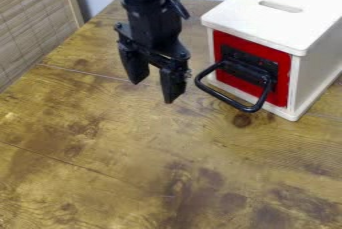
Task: Close the drawer
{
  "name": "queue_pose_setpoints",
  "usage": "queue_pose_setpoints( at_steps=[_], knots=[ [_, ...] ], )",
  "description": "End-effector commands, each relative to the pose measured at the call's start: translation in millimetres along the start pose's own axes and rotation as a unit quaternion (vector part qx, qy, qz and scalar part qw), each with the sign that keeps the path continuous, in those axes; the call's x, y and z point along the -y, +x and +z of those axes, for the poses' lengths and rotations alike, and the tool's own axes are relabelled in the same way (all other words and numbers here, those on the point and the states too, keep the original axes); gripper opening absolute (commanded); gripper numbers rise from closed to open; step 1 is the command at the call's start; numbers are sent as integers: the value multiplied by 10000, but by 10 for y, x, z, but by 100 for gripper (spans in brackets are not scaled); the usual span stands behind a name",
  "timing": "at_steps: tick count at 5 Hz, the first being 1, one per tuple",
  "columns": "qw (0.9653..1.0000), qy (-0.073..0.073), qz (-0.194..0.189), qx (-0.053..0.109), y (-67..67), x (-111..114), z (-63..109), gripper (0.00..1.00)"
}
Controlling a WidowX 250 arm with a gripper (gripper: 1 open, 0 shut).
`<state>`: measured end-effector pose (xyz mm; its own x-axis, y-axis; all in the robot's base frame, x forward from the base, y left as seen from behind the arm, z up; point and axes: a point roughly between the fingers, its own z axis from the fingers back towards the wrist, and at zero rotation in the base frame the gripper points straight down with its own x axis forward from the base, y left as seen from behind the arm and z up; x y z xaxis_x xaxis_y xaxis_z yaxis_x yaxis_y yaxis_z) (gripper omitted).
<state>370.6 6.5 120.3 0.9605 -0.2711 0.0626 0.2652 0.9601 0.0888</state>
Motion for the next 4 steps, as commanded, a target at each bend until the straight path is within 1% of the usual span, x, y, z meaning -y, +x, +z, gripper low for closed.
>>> queue_pose_setpoints(
  at_steps=[1, 2, 3, 4],
  knots=[
    [9983, 130, -279, 503, 39, 3, 412, 100],
    [9975, 125, -540, 448, 110, 90, 403, 100],
    [9974, 121, -609, 373, 185, 183, 389, 100],
    [9992, 169, -224, 292, 261, 323, 333, 100]
  ],
)
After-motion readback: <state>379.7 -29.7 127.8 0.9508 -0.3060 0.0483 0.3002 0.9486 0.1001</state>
